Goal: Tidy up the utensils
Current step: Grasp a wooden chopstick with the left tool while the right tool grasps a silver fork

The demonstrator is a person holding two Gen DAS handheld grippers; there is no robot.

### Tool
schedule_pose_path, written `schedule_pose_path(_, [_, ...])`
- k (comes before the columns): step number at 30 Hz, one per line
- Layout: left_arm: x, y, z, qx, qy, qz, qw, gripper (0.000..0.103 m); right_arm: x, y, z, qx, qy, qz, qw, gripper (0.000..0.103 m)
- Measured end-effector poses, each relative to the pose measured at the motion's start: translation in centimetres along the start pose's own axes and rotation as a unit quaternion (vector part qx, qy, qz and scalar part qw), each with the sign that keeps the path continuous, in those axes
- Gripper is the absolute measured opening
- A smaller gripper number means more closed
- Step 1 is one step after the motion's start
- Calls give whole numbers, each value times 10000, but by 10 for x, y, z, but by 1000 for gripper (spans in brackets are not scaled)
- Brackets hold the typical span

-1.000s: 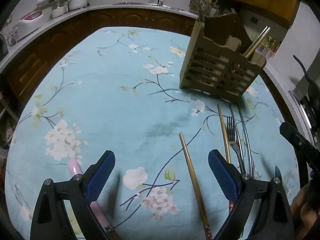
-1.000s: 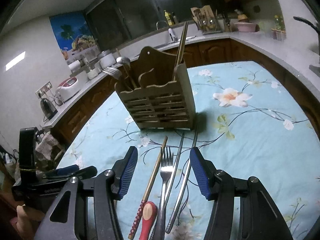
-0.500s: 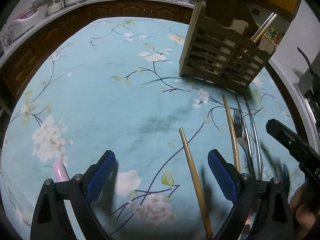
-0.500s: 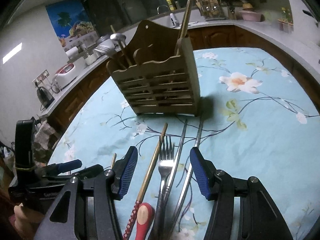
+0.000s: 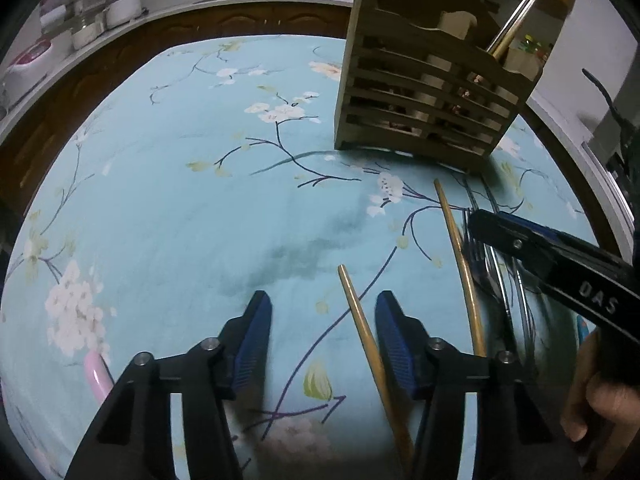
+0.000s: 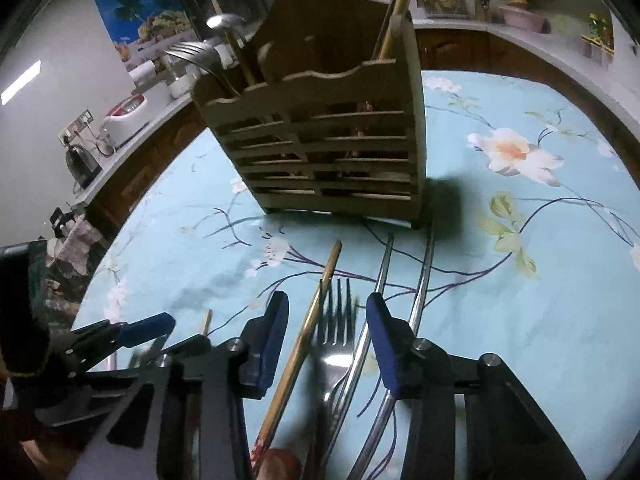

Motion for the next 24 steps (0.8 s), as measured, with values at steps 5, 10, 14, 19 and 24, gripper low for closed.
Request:
schedule_pose_path(5, [-1,-1,6,0,93,-39,9999,24,11,-2,1,-64,4,141,9999,36])
schedule_pose_path(10, [-1,-4,20,-190,393,53,9990,11,21,-1,2,-128,106,229,9996,24])
schedule_pose_path(14, [0,-6,28,-330,608,174,9975,10,18,-2,0,-83,95,227,9997,20])
schedule_pose_path(19, [1,-8,33,-483,673,330,9960,11,18,-2,1,-68,52,262,9996,20])
schedule_pose_path(24, [0,-9,31,-584,666,391,9953,13,16,-3,-4,3,-22,267,9996,21])
Point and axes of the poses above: each gripper's, at about its wrist camera, not at the fingertips, and x roughly the way its jaws point, z to its left, y to its underside, the point moved 6 cm from there along x, roughly the way its jaws point, and after that the axes turned 2 degrees about z, right-handed, at the moved point
